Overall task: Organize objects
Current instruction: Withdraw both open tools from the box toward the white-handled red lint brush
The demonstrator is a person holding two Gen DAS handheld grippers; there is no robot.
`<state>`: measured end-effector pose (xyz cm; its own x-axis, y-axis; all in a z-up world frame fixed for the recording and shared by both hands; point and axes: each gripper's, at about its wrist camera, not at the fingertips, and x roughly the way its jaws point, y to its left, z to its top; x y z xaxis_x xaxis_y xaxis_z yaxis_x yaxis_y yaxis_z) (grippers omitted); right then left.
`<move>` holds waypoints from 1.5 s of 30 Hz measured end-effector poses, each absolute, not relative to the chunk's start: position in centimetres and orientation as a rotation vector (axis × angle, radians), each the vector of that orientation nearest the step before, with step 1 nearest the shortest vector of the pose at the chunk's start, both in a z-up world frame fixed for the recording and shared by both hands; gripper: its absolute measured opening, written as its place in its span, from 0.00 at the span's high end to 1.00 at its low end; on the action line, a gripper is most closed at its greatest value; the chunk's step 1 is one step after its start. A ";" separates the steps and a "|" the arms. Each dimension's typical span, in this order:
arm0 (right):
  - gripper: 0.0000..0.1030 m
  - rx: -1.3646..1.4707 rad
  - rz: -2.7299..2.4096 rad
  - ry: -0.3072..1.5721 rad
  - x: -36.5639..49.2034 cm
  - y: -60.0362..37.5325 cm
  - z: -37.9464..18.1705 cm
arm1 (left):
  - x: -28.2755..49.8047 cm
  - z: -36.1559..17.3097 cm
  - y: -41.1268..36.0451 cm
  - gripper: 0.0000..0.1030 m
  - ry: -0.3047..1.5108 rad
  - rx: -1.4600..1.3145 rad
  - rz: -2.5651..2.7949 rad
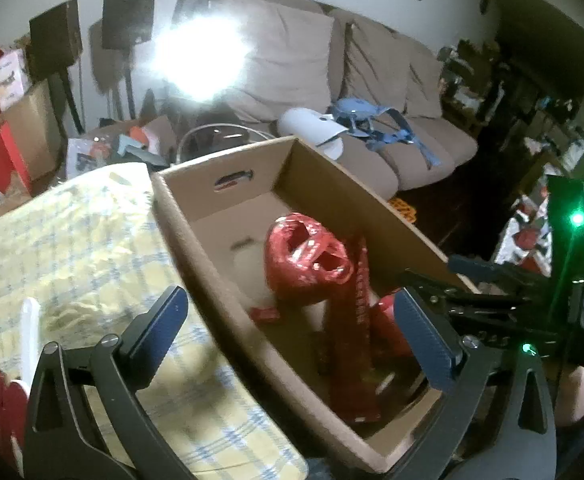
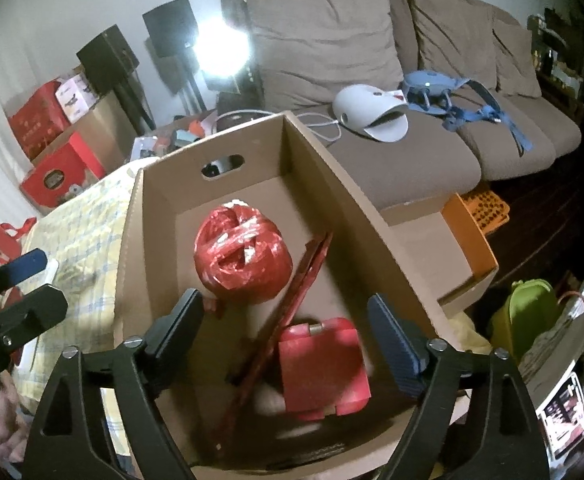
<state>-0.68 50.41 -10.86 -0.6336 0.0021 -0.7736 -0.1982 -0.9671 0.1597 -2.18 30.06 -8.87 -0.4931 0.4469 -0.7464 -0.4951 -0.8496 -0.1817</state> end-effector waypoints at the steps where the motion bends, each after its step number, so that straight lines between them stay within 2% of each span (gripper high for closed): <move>1: 0.13 -1.274 2.729 0.340 -0.7 50.3 -10.8 | -2.2 -8.8 29.9 0.00 0.099 -1.142 2.344; 7: 0.02 -1.215 2.740 0.286 -0.5 49.8 -10.2 | -2.3 -7.8 28.6 0.00 0.069 -1.125 2.392; 12: 0.02 -1.174 2.745 0.269 -0.1 49.8 -9.6 | -2.6 -6.6 27.2 0.00 0.005 -1.101 2.400; 20: 0.02 -1.119 2.759 0.280 0.6 50.3 -8.4 | -2.1 -4.1 23.3 0.00 0.027 -1.044 2.488; 32: 0.01 -1.084 2.845 0.284 1.6 47.9 -5.6 | -1.2 -1.4 9.5 0.00 0.007 -1.092 2.756; 35: 0.01 -1.074 2.903 0.309 2.1 45.5 -4.3 | -0.5 -0.8 5.0 0.00 -0.013 -1.119 2.821; 38: 0.01 -1.070 3.045 0.234 2.5 41.3 -3.3 | 0.3 -1.3 0.8 0.00 -0.036 -1.148 2.872; 45: 0.01 -1.321 3.146 0.163 0.3 31.7 -6.9 | 1.7 -5.0 -5.4 0.00 -0.261 -1.243 2.860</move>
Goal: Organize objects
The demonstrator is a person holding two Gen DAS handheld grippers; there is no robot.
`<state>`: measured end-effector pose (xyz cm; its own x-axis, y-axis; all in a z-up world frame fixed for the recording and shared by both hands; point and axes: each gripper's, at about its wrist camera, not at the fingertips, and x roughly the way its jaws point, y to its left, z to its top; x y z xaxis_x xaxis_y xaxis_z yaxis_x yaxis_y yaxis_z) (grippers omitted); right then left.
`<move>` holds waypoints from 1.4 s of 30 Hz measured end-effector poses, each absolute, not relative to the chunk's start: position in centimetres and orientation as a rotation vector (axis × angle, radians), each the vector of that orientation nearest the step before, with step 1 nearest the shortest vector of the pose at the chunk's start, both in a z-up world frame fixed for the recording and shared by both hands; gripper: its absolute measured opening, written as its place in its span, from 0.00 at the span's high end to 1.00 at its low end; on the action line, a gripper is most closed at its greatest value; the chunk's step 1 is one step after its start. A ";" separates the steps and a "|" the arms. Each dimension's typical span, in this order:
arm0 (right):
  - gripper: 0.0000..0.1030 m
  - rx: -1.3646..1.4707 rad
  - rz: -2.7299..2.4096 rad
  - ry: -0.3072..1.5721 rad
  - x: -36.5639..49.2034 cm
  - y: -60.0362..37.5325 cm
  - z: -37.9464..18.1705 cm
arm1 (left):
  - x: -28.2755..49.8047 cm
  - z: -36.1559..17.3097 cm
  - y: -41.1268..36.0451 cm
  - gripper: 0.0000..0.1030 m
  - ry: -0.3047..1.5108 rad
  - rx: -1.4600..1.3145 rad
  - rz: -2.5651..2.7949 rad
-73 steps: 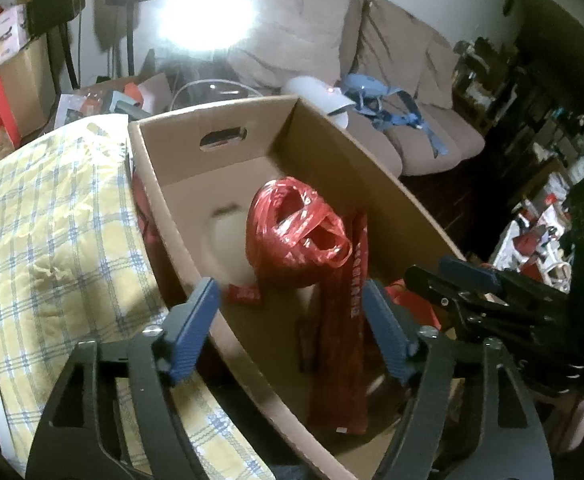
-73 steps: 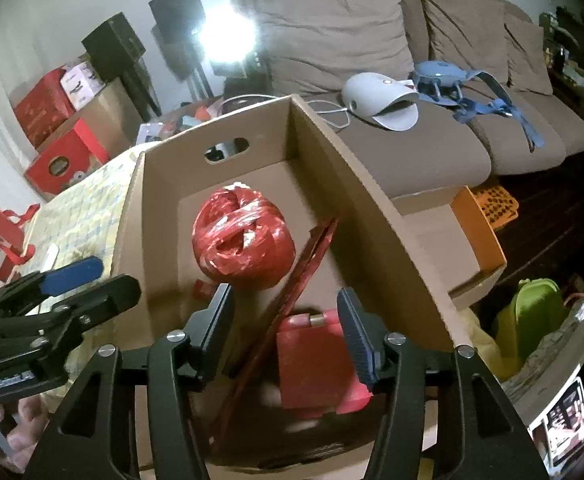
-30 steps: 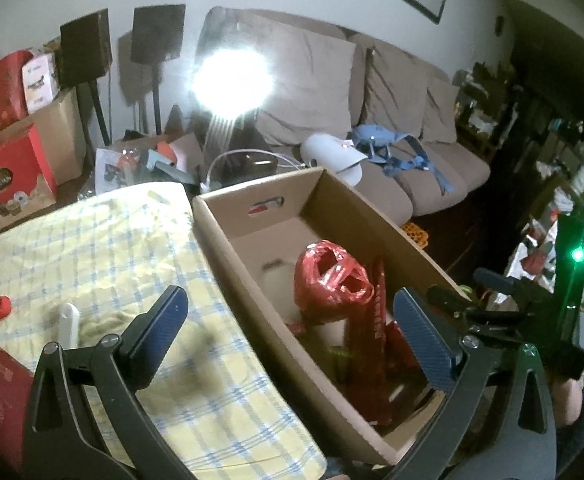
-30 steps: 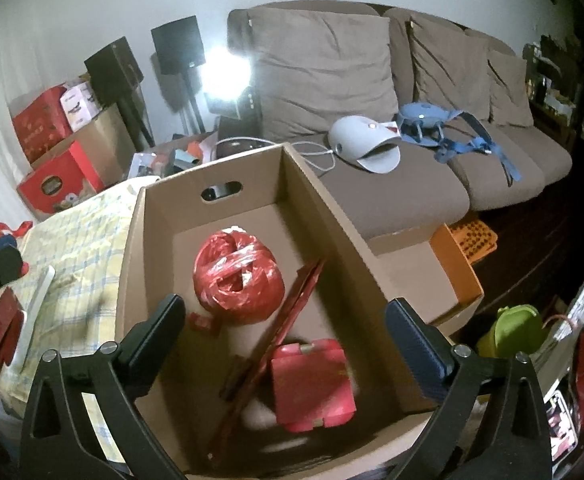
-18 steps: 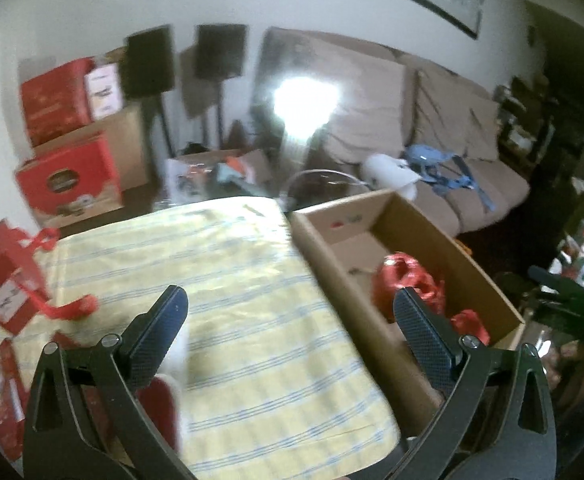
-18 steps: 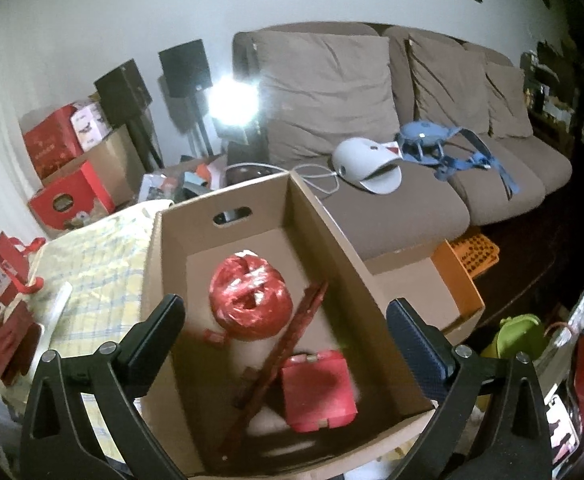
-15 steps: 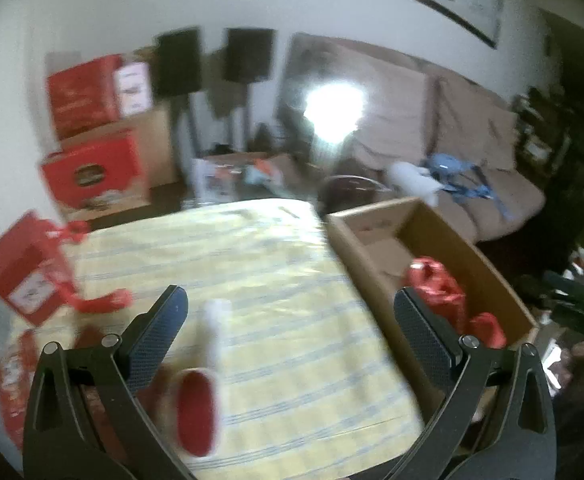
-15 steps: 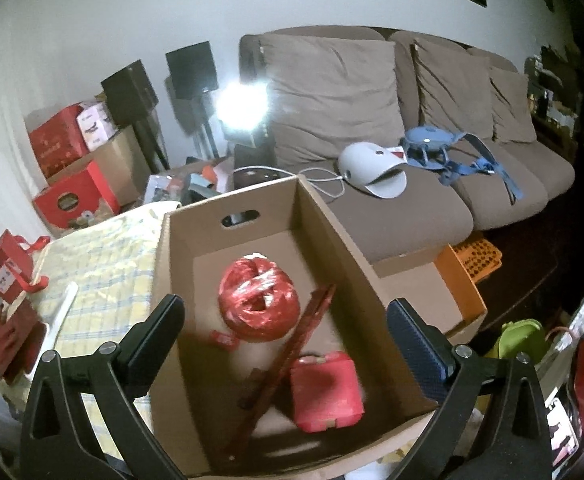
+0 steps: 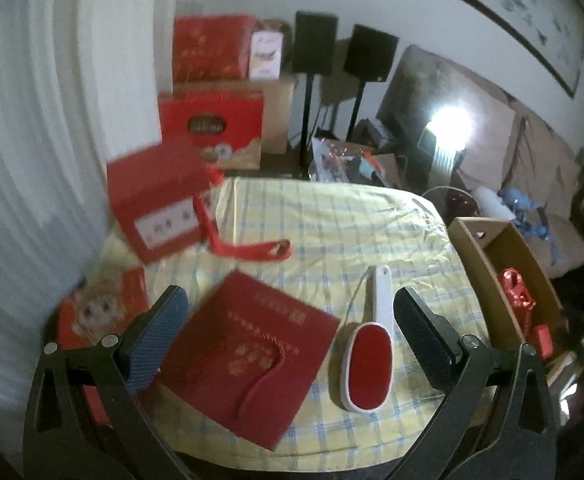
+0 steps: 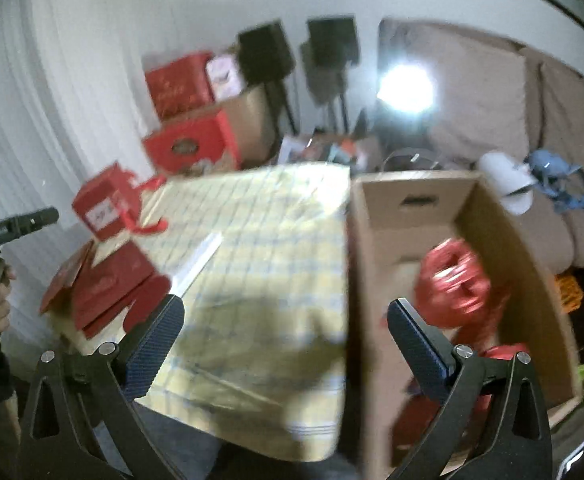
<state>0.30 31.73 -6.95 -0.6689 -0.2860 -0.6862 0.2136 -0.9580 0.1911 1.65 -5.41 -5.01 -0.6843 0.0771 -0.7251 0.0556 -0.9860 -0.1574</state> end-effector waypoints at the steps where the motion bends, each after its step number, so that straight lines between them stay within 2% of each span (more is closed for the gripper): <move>1: 0.01 1.153 -2.627 -0.137 -0.1 30.9 -7.8 | 1.6 -5.6 -5.2 0.00 -0.271 -1.256 2.850; 10: 0.01 1.378 -2.637 -0.241 0.4 30.6 -12.4 | 1.2 -14.2 3.8 0.00 0.040 -1.425 2.599; 16: 0.01 1.457 -2.659 -0.387 1.2 33.6 -13.1 | 0.5 -16.5 5.1 0.02 0.110 -1.461 2.571; 17: 0.01 1.445 -2.657 -0.415 1.3 33.9 -13.1 | 0.3 -16.7 5.2 0.05 0.129 -1.470 2.551; 19: 0.01 1.441 -2.658 -0.454 1.3 34.3 -13.0 | 0.0 -16.9 5.3 0.22 0.138 -1.471 2.524; 20: 0.01 1.442 -2.657 -0.469 1.3 34.4 -12.9 | -0.1 -16.9 5.4 0.27 0.136 -1.469 2.512; 22: 0.01 1.427 -2.659 -0.488 1.3 34.5 -12.6 | -0.5 -17.0 5.7 0.45 0.138 -1.470 2.464; 27: 0.01 1.403 -2.664 -0.495 1.6 34.5 -12.0 | -0.4 -17.0 6.4 0.46 0.229 -1.423 2.441; 30: 0.01 1.396 -2.667 -0.500 1.9 34.7 -11.9 | 0.9 -16.9 8.2 0.46 0.408 -1.309 2.316; 33: 0.01 1.394 -2.678 -0.508 2.0 35.3 -11.7 | 1.8 -16.9 9.2 0.46 0.492 -1.269 2.250; 38: 0.01 1.381 -2.683 -0.537 1.9 35.6 -11.3 | 1.7 -16.5 8.7 0.45 0.359 -1.300 2.219; 40: 0.01 1.375 -2.680 -0.511 1.7 35.4 -11.1 | 1.7 -16.1 8.1 0.34 0.327 -1.322 2.271; 42: 0.01 1.364 -2.681 -0.484 1.3 35.1 -10.7 | 2.4 -15.3 7.4 0.33 0.282 -1.306 2.316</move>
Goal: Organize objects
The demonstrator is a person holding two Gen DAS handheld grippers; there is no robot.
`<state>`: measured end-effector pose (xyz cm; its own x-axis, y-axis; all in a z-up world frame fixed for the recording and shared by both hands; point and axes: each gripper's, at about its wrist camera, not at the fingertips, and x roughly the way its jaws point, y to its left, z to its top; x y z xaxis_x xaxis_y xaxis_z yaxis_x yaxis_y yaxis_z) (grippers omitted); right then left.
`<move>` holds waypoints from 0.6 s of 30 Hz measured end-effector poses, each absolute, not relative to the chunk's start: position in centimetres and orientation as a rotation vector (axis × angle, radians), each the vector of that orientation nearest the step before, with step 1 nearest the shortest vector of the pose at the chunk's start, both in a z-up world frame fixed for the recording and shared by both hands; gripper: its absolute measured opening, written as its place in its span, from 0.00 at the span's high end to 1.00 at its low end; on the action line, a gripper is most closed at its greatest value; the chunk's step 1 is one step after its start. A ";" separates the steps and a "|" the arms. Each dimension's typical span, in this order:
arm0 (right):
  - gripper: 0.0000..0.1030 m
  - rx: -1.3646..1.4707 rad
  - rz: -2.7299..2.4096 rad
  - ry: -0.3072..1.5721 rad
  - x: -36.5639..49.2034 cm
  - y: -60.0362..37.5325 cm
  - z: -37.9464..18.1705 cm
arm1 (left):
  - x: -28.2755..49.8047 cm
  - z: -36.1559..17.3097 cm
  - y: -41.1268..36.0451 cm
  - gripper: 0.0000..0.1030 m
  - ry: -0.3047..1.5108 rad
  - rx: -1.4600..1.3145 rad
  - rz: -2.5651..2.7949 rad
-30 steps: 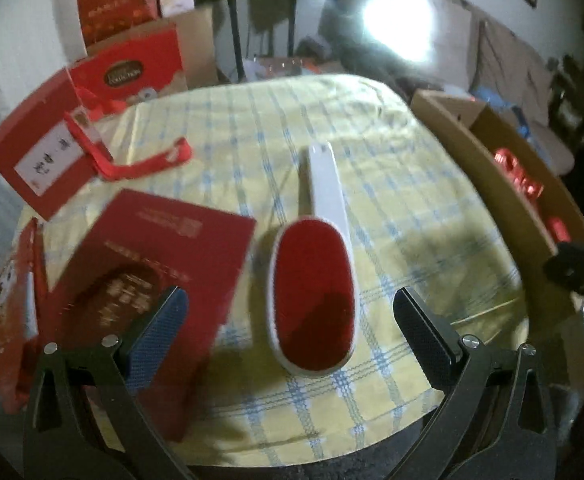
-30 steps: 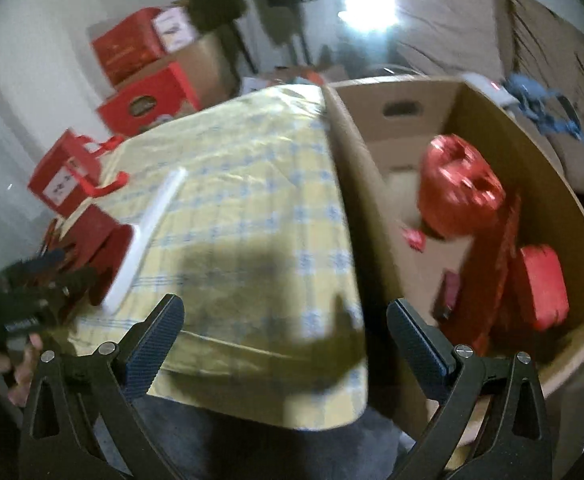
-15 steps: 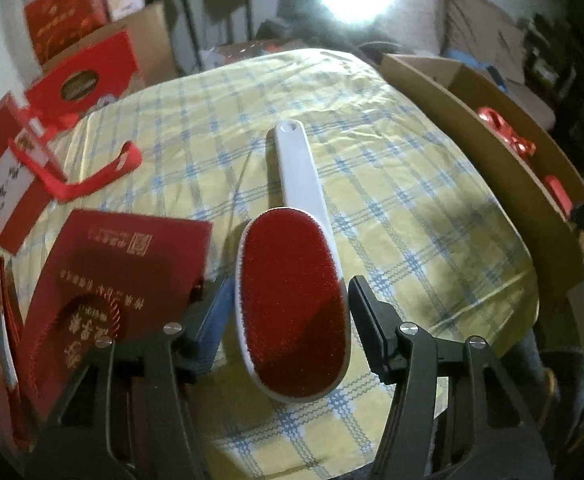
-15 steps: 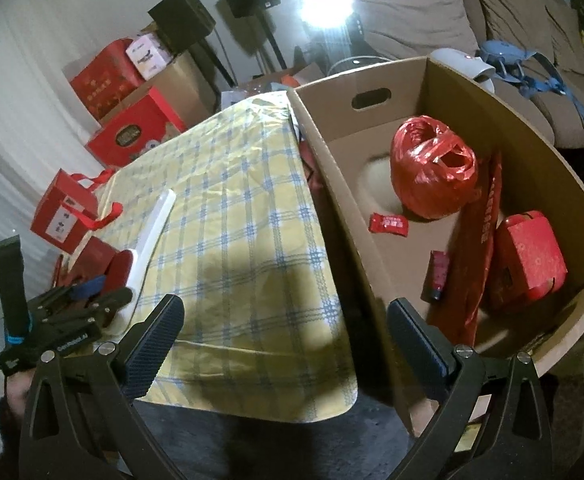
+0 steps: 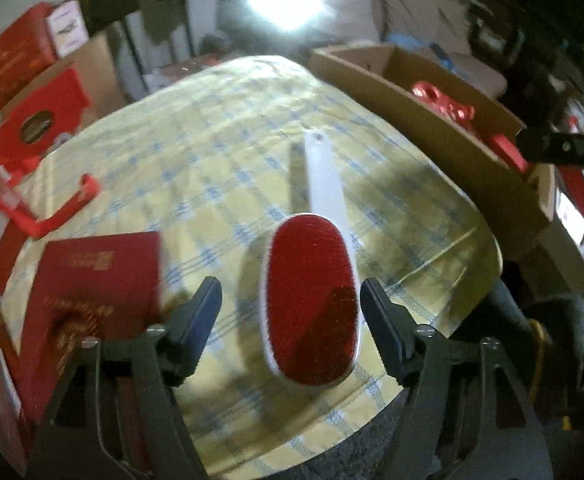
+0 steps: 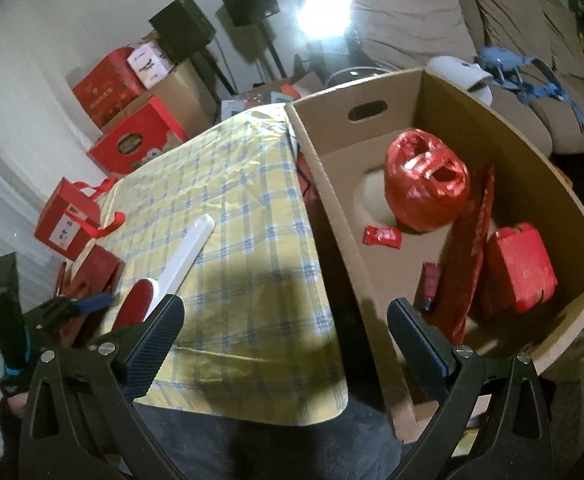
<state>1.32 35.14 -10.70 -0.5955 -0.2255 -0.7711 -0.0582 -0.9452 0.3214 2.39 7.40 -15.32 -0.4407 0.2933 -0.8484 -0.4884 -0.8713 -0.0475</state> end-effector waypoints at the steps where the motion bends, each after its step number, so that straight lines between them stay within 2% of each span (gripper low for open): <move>1: 0.01 1.354 -2.681 -0.474 1.1 35.0 -10.5 | 2.7 -15.1 7.2 0.33 0.267 -1.301 2.319; 6: 0.03 1.255 -2.669 -0.372 -1.7 33.1 -9.2 | 4.1 -14.8 6.9 0.34 0.292 -1.290 2.343; 8: 0.16 1.231 -2.654 -0.333 -3.6 31.7 -9.1 | 4.3 -15.2 6.8 0.34 0.286 -1.326 2.369; 9: 0.21 1.225 -2.642 -0.311 -4.3 31.0 -9.2 | 4.2 -15.3 6.6 0.38 0.269 -1.346 2.373; 10: 0.35 1.226 -2.626 -0.277 -5.2 30.2 -9.3 | 4.2 -15.4 6.6 0.41 0.251 -1.361 2.369; 11: 0.54 1.244 -2.600 -0.222 -6.5 28.9 -9.6 | 4.3 -15.5 6.7 0.42 0.241 -1.363 2.361; 13: 0.74 1.295 -2.548 -0.153 -8.3 27.1 -10.5 | 4.7 -15.6 6.9 0.42 0.246 -1.359 2.345; 14: 0.81 1.315 -2.525 -0.131 -9.0 26.3 -10.9 | 4.8 -15.6 7.0 0.42 0.255 -1.358 2.342; 16: 0.85 1.355 -2.477 -0.082 -10.2 24.9 -12.1 | 5.0 -15.8 7.1 0.43 0.271 -1.364 2.331; 18: 0.86 1.370 -2.436 -0.045 -11.0 23.6 -13.1 | 5.0 -16.2 7.3 0.44 0.305 -1.384 2.332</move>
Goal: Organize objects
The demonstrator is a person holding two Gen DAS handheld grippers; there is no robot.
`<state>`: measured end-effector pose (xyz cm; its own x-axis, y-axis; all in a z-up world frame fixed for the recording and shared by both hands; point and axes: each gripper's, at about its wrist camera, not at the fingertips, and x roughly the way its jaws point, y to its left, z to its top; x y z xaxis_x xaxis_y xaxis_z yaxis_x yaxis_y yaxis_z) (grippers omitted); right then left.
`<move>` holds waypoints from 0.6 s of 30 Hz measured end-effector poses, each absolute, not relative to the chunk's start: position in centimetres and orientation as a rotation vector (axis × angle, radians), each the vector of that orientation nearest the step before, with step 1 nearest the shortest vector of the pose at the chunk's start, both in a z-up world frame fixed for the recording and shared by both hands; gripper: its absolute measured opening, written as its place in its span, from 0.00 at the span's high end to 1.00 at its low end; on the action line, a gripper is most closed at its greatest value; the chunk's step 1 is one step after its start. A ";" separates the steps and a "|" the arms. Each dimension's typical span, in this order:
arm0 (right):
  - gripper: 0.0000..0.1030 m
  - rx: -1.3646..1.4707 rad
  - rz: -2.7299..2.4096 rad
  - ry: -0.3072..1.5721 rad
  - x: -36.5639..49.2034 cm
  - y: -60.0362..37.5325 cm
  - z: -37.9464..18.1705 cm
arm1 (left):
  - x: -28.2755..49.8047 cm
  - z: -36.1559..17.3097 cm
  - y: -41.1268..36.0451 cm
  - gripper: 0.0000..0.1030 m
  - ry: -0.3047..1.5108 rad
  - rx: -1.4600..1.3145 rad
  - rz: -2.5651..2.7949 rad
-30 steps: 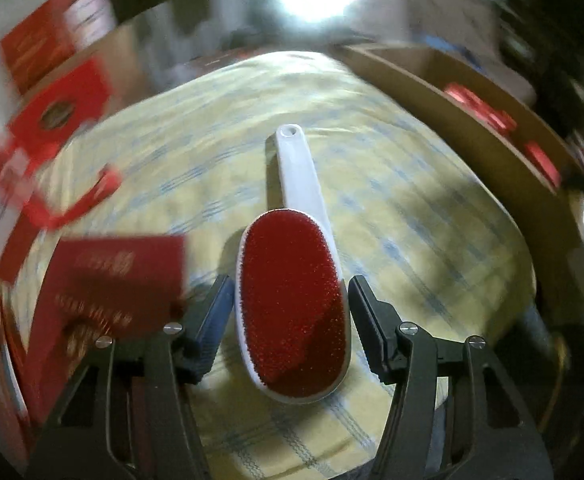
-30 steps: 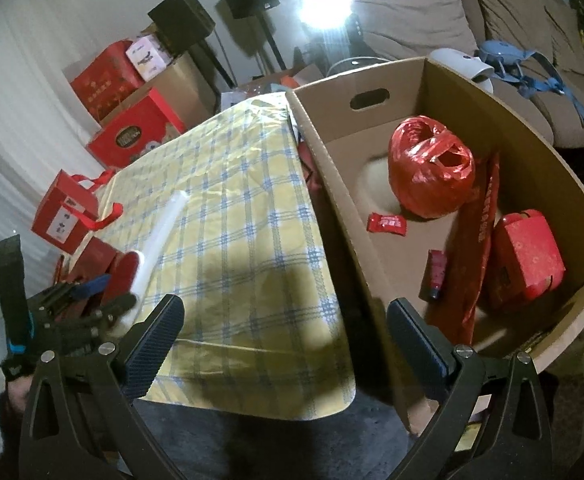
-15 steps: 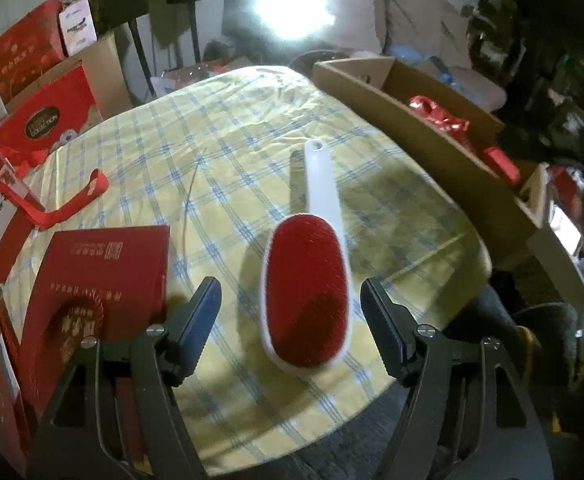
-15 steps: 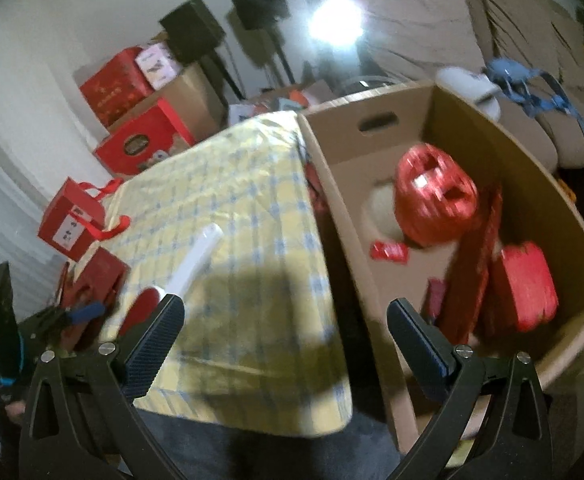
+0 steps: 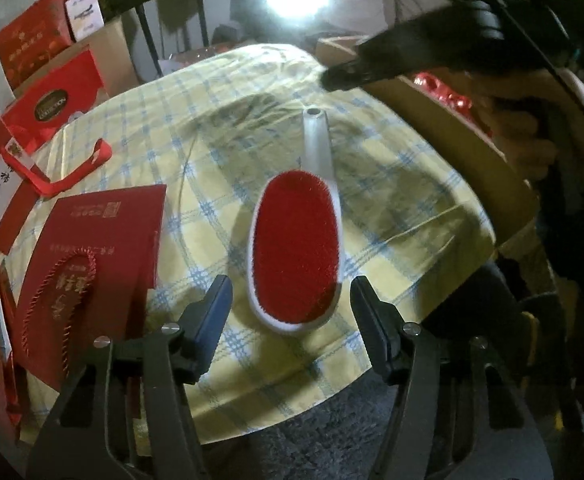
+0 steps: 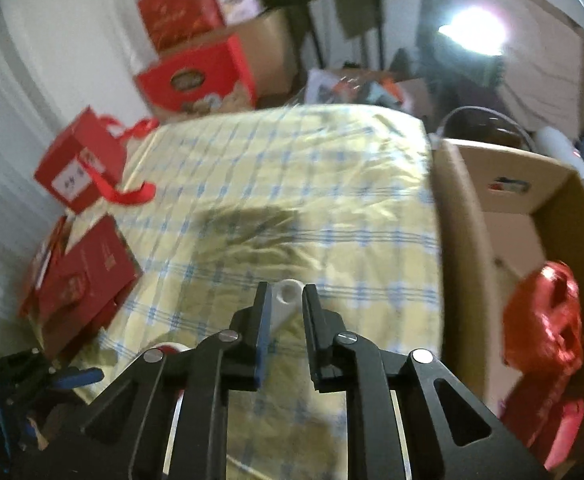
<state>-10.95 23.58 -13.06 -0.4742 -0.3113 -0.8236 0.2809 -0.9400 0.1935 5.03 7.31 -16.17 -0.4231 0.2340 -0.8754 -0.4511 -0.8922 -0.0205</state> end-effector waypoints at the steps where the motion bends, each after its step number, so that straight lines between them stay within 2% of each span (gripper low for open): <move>1: 0.86 1.361 -2.419 -0.042 -11.2 23.2 -13.4 | 5.1 -16.3 7.3 0.44 0.319 -1.385 2.340; 7: 0.86 1.423 -2.348 0.041 -11.7 21.5 -15.9 | 4.7 -16.4 6.8 0.43 0.285 -1.383 2.329; 10: 0.86 1.427 -2.356 0.026 -10.7 22.4 -16.1 | 4.3 -16.2 6.0 0.43 0.306 -1.375 2.363; 18: 0.85 1.488 -2.281 -0.015 -4.0 24.6 -15.8 | 0.8 -16.4 2.5 0.44 0.130 -1.421 2.458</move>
<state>-3.99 24.57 -15.83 -0.3424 -0.3458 -0.8736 0.3343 -0.9138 0.2307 0.81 2.50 -16.37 -0.4667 0.2101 -0.8591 -0.2998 -0.9514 -0.0698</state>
